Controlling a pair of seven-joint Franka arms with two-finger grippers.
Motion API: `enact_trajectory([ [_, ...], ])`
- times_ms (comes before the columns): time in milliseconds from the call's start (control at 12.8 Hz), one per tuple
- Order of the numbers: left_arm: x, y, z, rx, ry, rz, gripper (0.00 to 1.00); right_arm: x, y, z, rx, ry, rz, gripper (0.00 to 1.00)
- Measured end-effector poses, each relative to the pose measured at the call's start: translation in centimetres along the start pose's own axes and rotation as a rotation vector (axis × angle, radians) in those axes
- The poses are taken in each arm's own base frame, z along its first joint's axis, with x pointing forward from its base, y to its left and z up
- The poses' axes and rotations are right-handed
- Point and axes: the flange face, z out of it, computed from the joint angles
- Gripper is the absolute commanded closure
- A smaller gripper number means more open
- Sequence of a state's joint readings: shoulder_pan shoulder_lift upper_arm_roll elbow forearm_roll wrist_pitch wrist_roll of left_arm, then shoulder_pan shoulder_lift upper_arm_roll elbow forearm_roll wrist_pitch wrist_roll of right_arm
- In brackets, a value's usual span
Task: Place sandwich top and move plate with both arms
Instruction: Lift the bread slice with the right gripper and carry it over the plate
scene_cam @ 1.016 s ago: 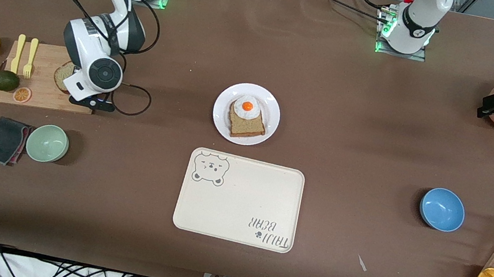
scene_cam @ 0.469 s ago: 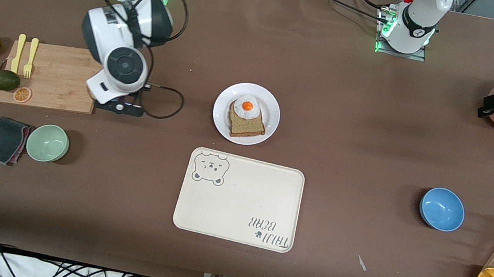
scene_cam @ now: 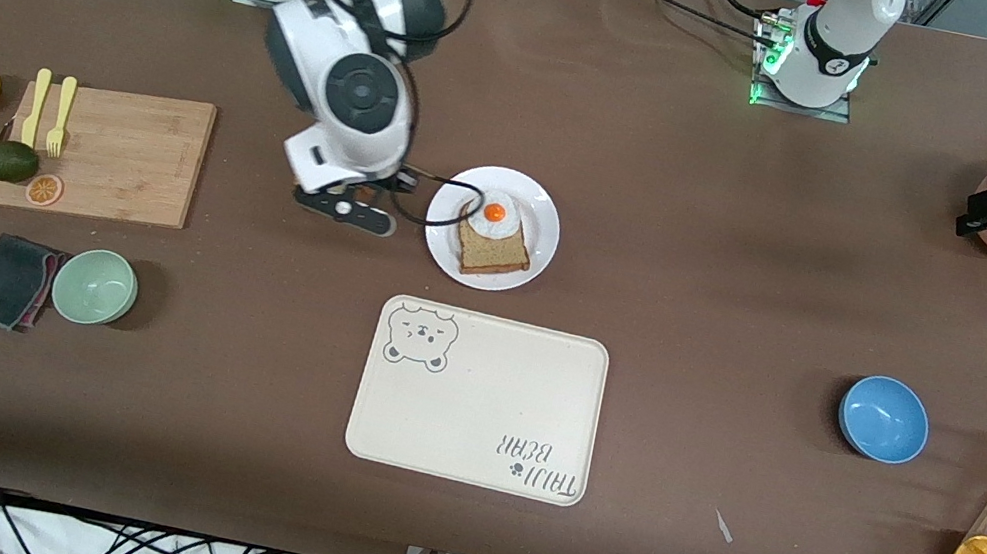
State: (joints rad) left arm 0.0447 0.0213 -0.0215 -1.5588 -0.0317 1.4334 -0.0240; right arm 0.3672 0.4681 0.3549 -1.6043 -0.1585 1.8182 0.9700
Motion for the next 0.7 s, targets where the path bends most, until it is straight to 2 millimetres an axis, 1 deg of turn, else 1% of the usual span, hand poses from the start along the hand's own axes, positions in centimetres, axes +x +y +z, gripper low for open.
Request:
enact_trajectory([
  [156,0.0,-0.1,0.0,0.0,-0.001,-0.001,0.0,-2.4,-5.3,0.3,0.028,0.005,0.035,1.0],
  [235,0.0,-0.1,0.1,0.0,-0.003,-0.001,0.0,-3.1,-7.3,0.7,0.05,0.011,0.046,1.0],
  [313,0.0,-0.1,0.2,0.0,-0.005,-0.001,0.0,-3.4,-8.9,1.0,0.093,0.025,0.06,1.0],
  [469,0.0,-0.1,0.5,0.0,-0.01,-0.002,0.0,-3.6,-11.0,1.6,0.174,0.052,0.079,1.0],
  [547,0.0,-0.1,0.6,0.0,-0.014,-0.002,0.0,-4.2,-11.9,2.1,0.186,0.056,0.072,1.0],
  [704,0.0,-0.2,0.8,0.0,-0.019,-0.003,0.0,-4.9,-12.8,2.6,0.187,0.061,0.071,1.0],
])
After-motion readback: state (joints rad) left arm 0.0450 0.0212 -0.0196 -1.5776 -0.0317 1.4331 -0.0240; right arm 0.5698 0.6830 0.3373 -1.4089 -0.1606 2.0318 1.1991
